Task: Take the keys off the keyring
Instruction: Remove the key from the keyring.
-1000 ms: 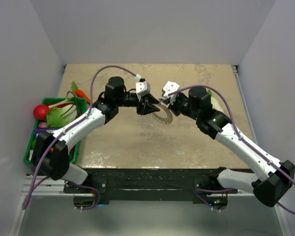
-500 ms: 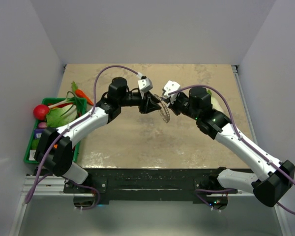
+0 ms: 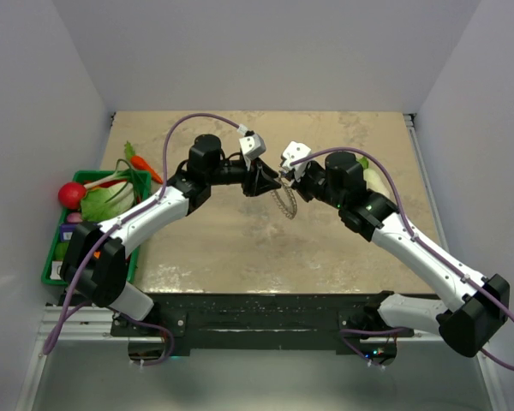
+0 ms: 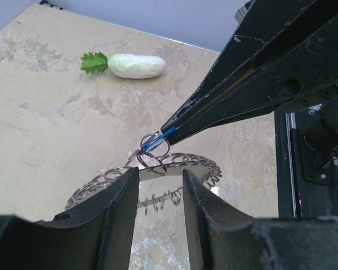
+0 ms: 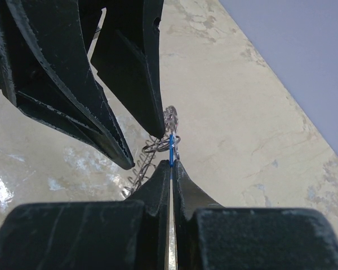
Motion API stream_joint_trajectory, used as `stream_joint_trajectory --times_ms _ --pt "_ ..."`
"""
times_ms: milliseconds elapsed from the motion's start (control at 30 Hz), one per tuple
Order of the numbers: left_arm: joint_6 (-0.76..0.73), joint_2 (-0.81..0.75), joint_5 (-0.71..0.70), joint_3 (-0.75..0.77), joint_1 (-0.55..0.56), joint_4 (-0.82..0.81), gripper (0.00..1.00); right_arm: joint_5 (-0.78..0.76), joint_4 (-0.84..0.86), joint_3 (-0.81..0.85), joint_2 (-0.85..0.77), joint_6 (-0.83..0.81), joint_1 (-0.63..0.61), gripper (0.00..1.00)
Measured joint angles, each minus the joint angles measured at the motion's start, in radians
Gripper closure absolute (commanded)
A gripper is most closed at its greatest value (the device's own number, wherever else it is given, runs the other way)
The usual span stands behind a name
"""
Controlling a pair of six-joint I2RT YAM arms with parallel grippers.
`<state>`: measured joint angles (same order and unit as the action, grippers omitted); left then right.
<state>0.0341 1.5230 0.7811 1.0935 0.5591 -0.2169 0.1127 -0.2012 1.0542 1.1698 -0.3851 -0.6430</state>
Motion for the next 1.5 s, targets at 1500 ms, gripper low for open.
stream_joint_trajectory --times_ms 1500 --pt "0.007 0.022 0.012 0.01 0.01 -0.007 0.59 -0.02 0.007 -0.011 0.021 0.012 0.0 1.0"
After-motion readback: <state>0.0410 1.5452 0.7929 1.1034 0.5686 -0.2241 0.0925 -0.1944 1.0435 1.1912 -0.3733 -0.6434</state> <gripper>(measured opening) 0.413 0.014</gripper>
